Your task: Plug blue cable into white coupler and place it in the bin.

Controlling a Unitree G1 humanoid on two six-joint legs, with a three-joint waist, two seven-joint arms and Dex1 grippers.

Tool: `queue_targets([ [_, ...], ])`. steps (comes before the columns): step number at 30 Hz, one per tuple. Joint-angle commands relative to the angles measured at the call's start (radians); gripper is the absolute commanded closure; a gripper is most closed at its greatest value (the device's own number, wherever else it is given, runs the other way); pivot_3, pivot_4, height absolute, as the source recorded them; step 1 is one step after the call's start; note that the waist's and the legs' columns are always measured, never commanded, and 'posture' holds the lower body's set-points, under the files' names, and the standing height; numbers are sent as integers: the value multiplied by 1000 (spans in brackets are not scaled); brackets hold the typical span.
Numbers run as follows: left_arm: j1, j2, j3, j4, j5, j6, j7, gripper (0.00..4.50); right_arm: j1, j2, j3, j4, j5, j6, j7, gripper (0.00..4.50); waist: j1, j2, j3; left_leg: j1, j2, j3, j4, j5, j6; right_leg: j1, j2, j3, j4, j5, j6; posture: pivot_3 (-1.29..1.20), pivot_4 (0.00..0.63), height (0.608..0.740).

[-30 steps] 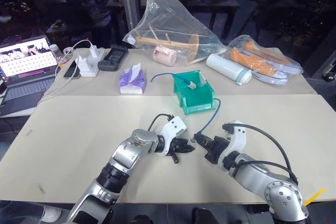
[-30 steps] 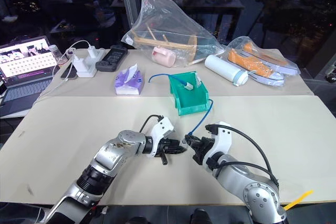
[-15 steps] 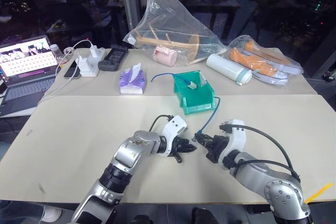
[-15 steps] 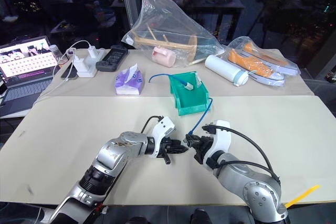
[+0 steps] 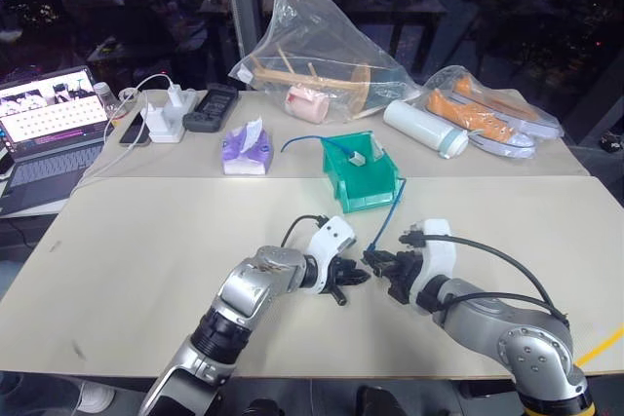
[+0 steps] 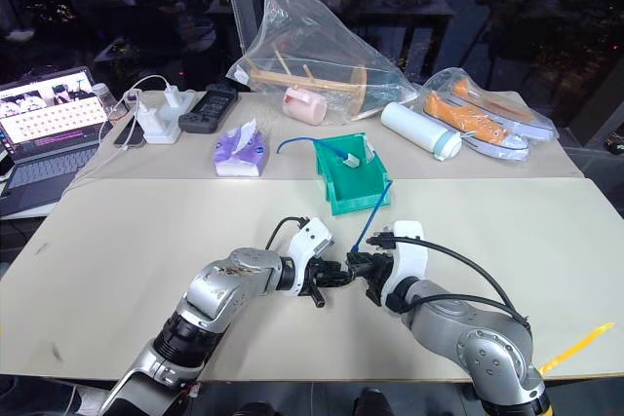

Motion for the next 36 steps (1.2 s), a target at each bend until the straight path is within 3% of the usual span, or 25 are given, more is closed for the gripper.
queue_targets([
  [1,5,-27,19,-66,-38,7,20,3870,87,-27,86,33,-36,100,52,4500,0,0,-2,0,0,0,0,0,0,0,0,0,0,0,0,0,150,740],
  [9,16,-26,19,-88,-67,33,42,3870,130,-43,133,57,-168,106,152,4500,0,0,-13,2,0,0,0,0,0,2,0,0,-1,-1,0,0,150,740],
  [17,27,27,15,-97,-74,23,25,3870,122,42,37,9,-214,43,167,4500,-5,-4,-19,4,0,0,0,0,0,2,0,0,-1,-2,-1,0,150,740],
  [23,34,78,44,-89,-101,9,2,1589,82,98,-49,-29,-223,15,150,4500,-6,-4,-19,4,0,0,-1,0,0,1,0,0,0,-2,-1,0,150,740],
  [27,48,141,58,-103,-127,9,-52,350,46,121,-129,-53,-188,6,132,4500,-6,-3,-19,3,0,0,-1,0,0,0,0,1,0,-2,-1,0,150,740],
  [32,96,226,123,-122,-154,-67,-105,350,-39,88,-232,-78,-89,33,117,4500,-8,-1,-16,1,0,0,-1,0,0,-3,0,1,0,-2,-1,0,150,740],
  [36,159,258,257,-112,-197,-196,-137,350,-226,-6,-266,-14,-62,43,180,4500,-14,2,-13,1,0,0,-1,0,0,-4,0,1,0,-2,-1,0,150,740],
])
